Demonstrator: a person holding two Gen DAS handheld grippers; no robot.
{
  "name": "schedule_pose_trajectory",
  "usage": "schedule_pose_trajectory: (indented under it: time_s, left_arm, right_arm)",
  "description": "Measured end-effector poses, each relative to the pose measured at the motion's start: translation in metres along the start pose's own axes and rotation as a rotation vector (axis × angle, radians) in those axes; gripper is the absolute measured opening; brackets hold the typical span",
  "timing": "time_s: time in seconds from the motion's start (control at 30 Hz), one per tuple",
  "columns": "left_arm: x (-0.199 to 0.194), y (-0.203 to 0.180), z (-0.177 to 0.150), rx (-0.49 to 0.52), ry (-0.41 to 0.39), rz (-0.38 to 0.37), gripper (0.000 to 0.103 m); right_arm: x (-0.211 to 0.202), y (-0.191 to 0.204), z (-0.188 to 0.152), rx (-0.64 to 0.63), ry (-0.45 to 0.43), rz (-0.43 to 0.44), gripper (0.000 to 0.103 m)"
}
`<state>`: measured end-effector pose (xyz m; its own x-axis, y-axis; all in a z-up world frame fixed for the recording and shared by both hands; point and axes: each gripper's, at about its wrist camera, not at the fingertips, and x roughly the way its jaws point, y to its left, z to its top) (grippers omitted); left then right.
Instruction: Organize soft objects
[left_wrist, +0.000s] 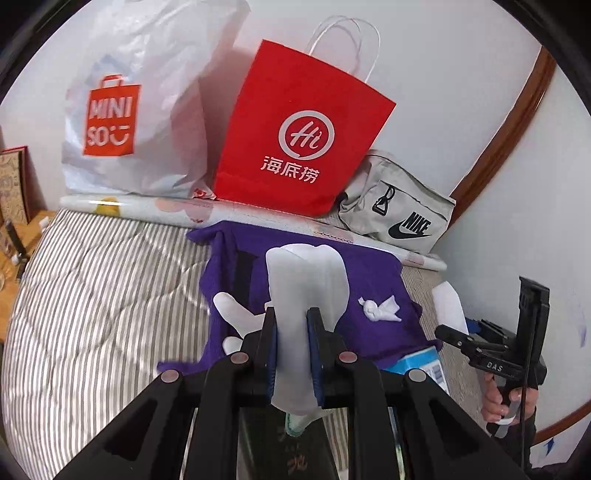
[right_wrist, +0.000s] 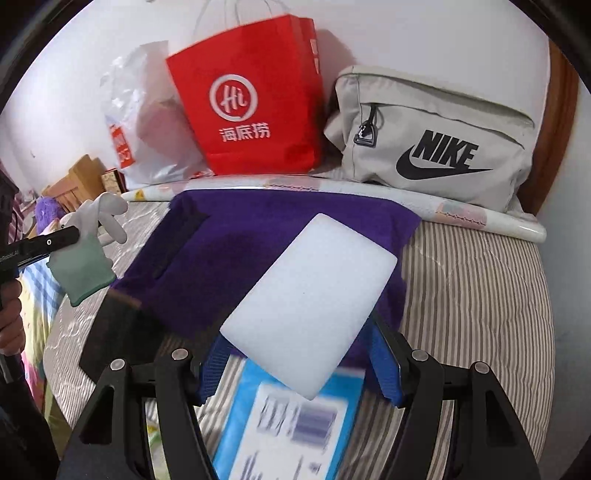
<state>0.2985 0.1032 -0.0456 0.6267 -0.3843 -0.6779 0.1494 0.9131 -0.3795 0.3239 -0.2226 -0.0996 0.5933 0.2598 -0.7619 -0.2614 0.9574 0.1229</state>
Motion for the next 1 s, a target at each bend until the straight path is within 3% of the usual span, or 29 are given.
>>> schedule_pose_trajectory:
  time_s: [0.2,0.47,0.63,1.0]
  left_arm:
    - [0.031,0.009,0.017,-0.010,0.035,-0.002,0.015]
    - [0.078,0.011,0.027,0.024,0.127,0.014,0.015]
    - [0.103,0.019,0.031,-0.011,0.163,0.013,0.015]
    - [0.134,0.021,0.029,-0.028,0.224,0.008,0.015]
  right_arm:
    - [0.037,-0.006,0.024,-0.031,0.049,-0.032,0.067]
    - [0.074,-0.010,0.052,-0.044,0.098,0.005,0.068]
    - [0.103,-0.017,0.054,-0.032,0.174,0.004,0.068]
    - [0.133,-0.025,0.054,-0.024,0.250,0.004,0.070]
